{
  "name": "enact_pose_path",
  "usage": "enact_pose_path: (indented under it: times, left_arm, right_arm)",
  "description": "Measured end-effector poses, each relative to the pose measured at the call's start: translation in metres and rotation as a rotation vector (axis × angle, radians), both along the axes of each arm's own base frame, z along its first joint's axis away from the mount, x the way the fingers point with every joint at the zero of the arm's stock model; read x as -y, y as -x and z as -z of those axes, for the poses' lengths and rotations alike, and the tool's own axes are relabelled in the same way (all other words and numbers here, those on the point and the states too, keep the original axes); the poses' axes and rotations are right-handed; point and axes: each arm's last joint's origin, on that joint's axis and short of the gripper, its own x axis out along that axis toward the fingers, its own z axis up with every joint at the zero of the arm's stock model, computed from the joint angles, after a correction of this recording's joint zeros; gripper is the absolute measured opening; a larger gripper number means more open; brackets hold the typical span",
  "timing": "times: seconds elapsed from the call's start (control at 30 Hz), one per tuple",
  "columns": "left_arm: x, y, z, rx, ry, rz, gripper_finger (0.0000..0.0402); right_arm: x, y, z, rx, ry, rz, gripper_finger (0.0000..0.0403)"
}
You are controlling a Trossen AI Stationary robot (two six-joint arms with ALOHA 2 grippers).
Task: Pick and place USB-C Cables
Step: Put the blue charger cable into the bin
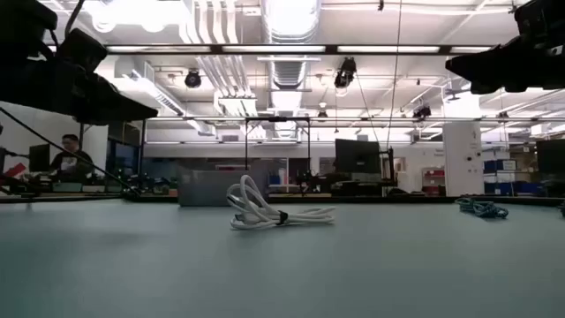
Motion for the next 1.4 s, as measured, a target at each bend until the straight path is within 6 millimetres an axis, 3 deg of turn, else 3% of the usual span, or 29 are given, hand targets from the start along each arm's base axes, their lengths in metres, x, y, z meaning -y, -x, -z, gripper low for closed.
enact_pose_path:
  times: [1.4]
  left_arm:
    - [0.001,-0.005,0.011,-0.111,-0.016,0.0,0.0]
  right_arm:
    - [0.0,0.0,0.0,0.0,0.0,0.0,0.0068]
